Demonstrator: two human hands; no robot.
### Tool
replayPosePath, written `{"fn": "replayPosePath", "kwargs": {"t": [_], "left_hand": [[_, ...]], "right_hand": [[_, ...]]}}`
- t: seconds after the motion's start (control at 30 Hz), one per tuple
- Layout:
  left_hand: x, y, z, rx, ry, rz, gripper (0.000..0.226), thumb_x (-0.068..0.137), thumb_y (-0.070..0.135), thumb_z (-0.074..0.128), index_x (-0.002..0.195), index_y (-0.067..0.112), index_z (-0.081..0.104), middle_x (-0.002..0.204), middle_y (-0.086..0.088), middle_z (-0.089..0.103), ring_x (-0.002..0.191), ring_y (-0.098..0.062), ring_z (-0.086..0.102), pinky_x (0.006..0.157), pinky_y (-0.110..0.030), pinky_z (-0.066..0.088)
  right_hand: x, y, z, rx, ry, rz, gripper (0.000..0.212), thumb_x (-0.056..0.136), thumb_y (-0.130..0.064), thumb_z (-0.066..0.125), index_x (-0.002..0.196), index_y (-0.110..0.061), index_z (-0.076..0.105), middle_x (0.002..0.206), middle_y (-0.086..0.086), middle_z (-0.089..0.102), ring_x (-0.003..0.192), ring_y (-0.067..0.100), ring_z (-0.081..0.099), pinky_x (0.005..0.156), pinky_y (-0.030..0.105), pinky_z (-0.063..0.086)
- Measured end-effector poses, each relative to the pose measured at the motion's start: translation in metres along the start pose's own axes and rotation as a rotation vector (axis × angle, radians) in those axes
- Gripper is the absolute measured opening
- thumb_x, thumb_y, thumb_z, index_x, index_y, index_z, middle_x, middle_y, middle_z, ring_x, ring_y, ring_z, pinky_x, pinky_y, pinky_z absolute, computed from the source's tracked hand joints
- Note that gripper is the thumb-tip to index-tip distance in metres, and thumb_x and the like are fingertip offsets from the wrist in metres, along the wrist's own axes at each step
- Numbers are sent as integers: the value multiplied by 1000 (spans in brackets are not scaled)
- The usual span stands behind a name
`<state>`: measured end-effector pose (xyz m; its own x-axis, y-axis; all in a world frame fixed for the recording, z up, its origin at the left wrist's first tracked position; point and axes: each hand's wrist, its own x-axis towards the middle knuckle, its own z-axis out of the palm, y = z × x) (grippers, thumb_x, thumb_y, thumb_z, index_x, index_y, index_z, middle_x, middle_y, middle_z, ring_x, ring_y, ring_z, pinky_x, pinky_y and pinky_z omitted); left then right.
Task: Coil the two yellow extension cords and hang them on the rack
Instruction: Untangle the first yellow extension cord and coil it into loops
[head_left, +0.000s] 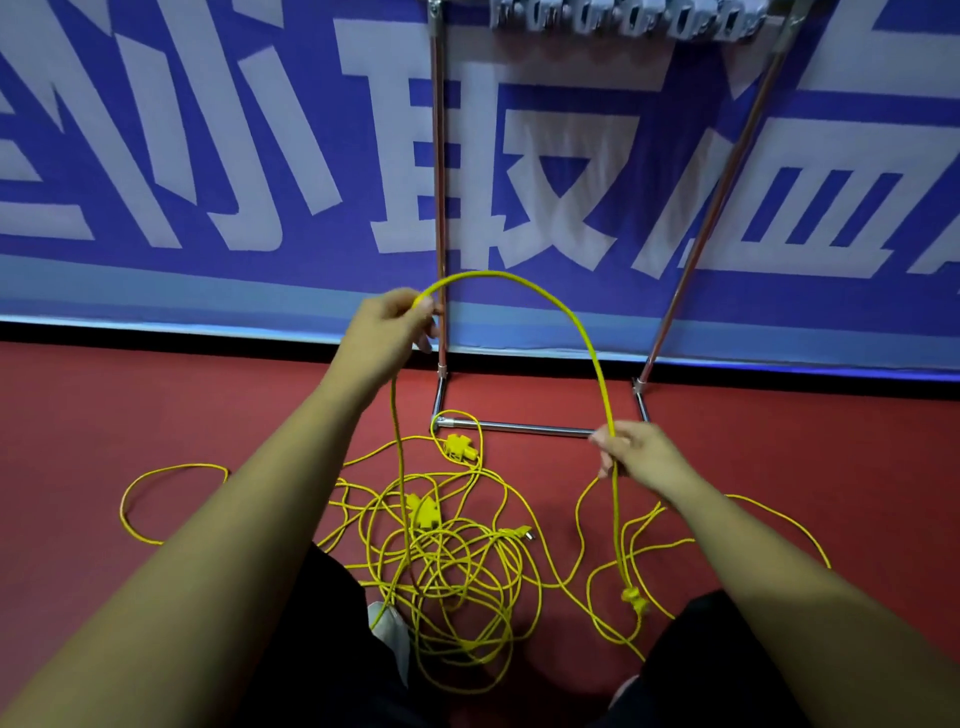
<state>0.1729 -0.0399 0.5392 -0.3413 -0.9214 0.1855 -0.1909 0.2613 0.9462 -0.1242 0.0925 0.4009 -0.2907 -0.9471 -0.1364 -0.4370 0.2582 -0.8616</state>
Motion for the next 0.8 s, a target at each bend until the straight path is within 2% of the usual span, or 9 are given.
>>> {"fn": "replayPosePath", "kwargs": {"t": [0.17,0.27,0.33,0.37,0.43,0.5,0.6,0.7,0.8], "left_hand": [[0,-40,23,48,-61,-185,7,93,11,62,99,14,58,83,-6,70,72,-14,68,86,-35,52],[0,-58,29,326,-66,-190,38,88,24,70,122,12,58,117,-10,67,111,-24,63,100,-36,46],[-5,-58,32,414,-57,-66,63,86,27,72,142,13,44,144,-5,47,134,-18,42,106,-26,31],[-9,-56,35,388,-94,9,69,87,27,71,146,16,38,148,2,39,138,-11,34,107,-22,26],[-14,-51,45,250,-265,63,66,90,32,69,147,22,37,146,12,38,135,0,32,111,-22,25],[-16,-54,54,165,-366,54,53,89,40,65,138,25,48,136,5,55,127,-3,48,111,-33,37],[-17,-62,60,240,-336,144,39,87,45,57,123,31,54,103,1,56,105,-12,53,94,-29,41],[-23,-65,68,272,-414,191,32,88,44,56,119,36,54,102,2,47,102,-4,46,91,-14,35],[-26,-69,79,227,-450,198,15,96,35,49,97,22,56,84,9,51,78,-4,50,74,-27,40]], "right_hand": [[7,-59,-5,46,37,-165,11,96,-10,57,93,-1,53,54,6,53,45,19,51,51,29,48],[5,-82,-4,14,-19,-211,11,96,-12,57,88,-8,52,52,3,54,45,17,51,53,32,49],[4,-93,-2,45,-43,-236,12,96,-11,57,86,-10,53,50,0,52,47,17,48,54,34,51],[3,-98,-2,66,-56,-250,11,97,-11,57,86,-10,55,50,0,51,49,17,47,55,34,51],[0,-109,1,77,-87,-274,11,97,-12,57,86,-8,58,51,1,49,52,18,47,56,34,51],[-1,-118,2,20,-106,-285,12,97,-14,57,86,-9,61,52,1,53,53,17,52,59,35,51],[1,-120,1,-136,-97,-293,12,95,-19,60,85,-18,67,58,-1,63,55,11,57,61,35,49],[4,-109,1,-186,-49,-338,8,90,-20,67,90,-17,74,72,1,66,67,7,58,65,25,44],[5,-100,2,-287,54,-364,13,87,-24,71,98,-19,76,80,-5,63,80,11,58,69,14,39]]}}
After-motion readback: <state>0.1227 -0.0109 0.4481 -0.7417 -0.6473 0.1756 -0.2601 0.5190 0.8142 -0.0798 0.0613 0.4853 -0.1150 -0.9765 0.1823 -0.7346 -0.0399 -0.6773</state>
